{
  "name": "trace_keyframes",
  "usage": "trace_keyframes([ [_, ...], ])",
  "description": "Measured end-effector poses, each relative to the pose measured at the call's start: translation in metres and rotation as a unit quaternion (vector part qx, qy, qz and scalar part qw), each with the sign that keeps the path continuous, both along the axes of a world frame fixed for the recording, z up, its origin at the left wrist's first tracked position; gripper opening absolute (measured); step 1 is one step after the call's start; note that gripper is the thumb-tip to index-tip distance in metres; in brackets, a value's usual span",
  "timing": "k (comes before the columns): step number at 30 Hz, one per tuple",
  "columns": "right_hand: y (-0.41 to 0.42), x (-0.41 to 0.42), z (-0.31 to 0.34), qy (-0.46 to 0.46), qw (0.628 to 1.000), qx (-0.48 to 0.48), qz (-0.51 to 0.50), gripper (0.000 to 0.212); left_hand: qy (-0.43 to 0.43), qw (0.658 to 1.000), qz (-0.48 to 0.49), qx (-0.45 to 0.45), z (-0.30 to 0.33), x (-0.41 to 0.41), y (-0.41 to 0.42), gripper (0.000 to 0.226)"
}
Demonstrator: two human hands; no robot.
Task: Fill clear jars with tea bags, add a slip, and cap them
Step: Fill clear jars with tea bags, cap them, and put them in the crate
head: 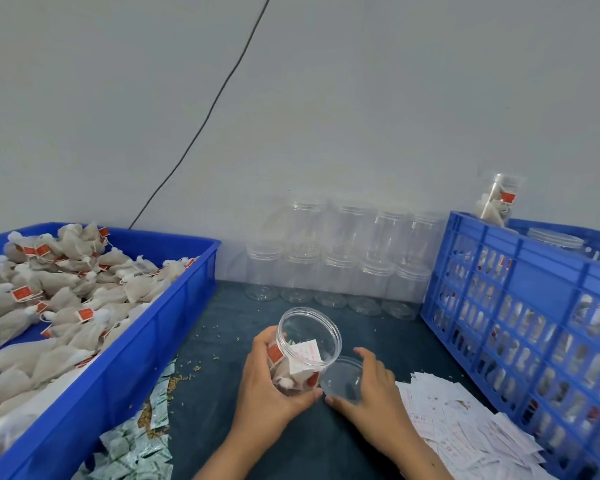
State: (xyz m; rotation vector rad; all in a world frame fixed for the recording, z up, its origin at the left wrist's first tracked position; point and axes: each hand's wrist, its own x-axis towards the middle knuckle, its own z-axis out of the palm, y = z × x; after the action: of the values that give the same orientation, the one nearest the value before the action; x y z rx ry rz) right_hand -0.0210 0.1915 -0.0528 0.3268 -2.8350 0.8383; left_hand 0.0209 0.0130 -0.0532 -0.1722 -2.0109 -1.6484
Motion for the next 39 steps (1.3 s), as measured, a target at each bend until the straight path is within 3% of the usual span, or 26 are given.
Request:
trace_keyframes([
  [5, 0.006, 0.006, 0.011, 0.02, 0.993, -0.101, 0.054, 0.103, -0.005, 1.0, 0.008, -0.005, 0.0, 0.0, 0.0, 0.089],
  [11, 0.021, 0.024, 0.044, -0.002, 0.958, -0.239, 0.156, 0.105, 0.001, 0.999, 0.002, -0.041, 0.003, 0.006, -0.001, 0.09],
  [15, 0.018, 0.034, 0.057, -0.018, 0.909, -0.366, 0.196, 0.084, 0.009, 0.997, -0.02, -0.075, 0.003, 0.007, 0.001, 0.089],
  [19, 0.008, 0.04, 0.053, 0.009, 0.913, -0.357, 0.196, 0.064, 0.025, 0.995, -0.018, -0.099, 0.003, 0.007, 0.0, 0.09],
  [25, 0.003, 0.041, 0.047, 0.085, 0.946, -0.268, 0.159, 0.067, 0.09, 0.963, -0.019, -0.252, 0.007, 0.008, -0.001, 0.092],
  [27, -0.001, 0.04, 0.045, 0.096, 0.945, -0.286, 0.128, 0.061, 0.07, 0.976, -0.046, -0.201, 0.005, 0.007, -0.001, 0.099],
  [29, -0.006, 0.04, 0.041, 0.109, 0.934, -0.324, 0.1, 0.052, 0.014, 0.996, -0.069, -0.06, 0.008, 0.008, 0.0, 0.112],
  [32, -0.016, 0.042, 0.035, 0.085, 0.92, -0.376, 0.07, 0.045, -0.065, 0.983, -0.138, 0.101, 0.014, 0.007, -0.004, 0.109],
  [35, -0.024, 0.046, 0.034, 0.064, 0.916, -0.392, 0.058, 0.052, -0.097, 0.964, -0.197, 0.152, 0.016, 0.007, -0.013, 0.097],
  [39, -0.027, 0.049, 0.041, 0.076, 0.922, -0.37, 0.084, 0.078, -0.099, 0.952, -0.235, 0.169, 0.017, 0.006, -0.017, 0.083],
])
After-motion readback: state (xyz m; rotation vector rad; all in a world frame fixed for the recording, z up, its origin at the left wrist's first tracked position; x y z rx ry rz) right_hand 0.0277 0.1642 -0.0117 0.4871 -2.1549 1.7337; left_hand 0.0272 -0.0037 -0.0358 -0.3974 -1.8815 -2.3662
